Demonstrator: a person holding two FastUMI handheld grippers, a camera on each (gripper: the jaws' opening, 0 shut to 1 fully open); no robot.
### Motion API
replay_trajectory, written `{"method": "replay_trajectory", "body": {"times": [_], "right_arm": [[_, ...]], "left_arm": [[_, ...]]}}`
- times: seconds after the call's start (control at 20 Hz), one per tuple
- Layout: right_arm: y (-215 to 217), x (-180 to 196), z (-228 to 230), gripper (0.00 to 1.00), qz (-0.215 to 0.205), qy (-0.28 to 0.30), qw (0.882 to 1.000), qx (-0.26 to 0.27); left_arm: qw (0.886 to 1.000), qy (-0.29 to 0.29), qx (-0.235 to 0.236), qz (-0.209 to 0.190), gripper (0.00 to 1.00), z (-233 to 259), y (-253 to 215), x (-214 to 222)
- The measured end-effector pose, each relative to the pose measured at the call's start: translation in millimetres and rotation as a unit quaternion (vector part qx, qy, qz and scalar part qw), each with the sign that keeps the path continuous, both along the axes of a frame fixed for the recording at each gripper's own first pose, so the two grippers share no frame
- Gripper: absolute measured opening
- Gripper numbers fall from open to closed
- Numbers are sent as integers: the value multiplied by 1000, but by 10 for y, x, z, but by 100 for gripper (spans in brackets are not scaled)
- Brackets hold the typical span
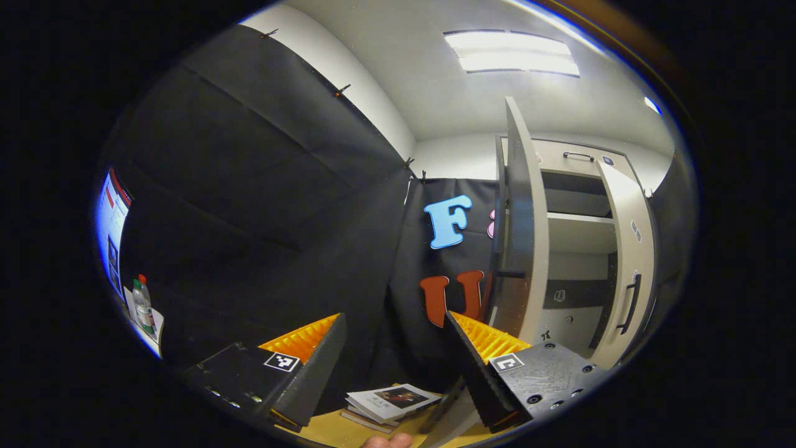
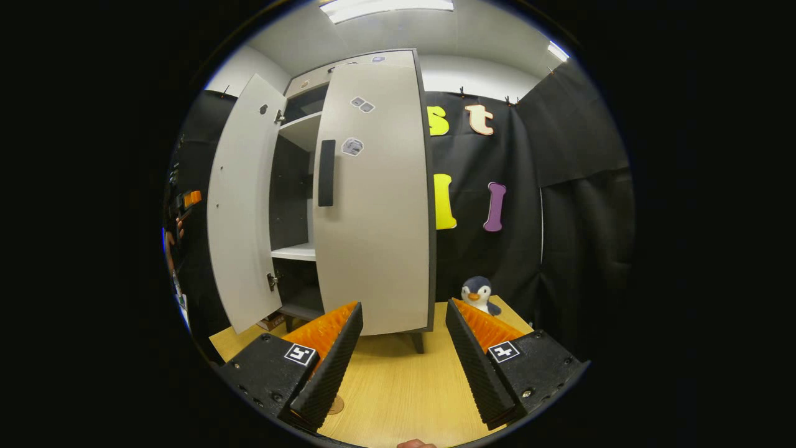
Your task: Grasp the bottle in the cabinet with the left hand and place it on the coaster, then close the right door with the right hand and the left door with the left hand.
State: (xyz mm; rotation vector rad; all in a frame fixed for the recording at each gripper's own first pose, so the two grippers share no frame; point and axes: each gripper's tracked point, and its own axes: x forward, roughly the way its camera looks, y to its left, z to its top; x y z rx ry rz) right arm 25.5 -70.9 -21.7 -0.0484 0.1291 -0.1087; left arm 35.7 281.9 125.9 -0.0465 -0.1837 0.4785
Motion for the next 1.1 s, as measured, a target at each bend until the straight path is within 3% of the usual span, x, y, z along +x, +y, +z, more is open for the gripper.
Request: {"method": "replay_trajectory", "body": {"times": [0.15, 0.2, 0.35, 0.7, 1.1], "right_arm": [[-88, 8, 82, 83, -15, -13, 1000, 3], [-119, 2, 91, 83, -18, -16, 1000, 4], [-221, -38, 61, 83, -33, -13, 999, 6], [-326, -126, 17, 83, -44, -8, 999, 15], [-428, -252, 72, 83, -61, -16, 998, 14]], "left_arm": [[1000, 21, 6, -6, 99, -154, 13, 230], [1000, 21, 18, 3, 95, -170, 34, 211], [999, 8, 41, 30, 95, -107, 78, 236], [998, 41, 42, 9, 94, -130, -57, 302], [993, 47, 23, -107, 93, -192, -1038, 611]]}}
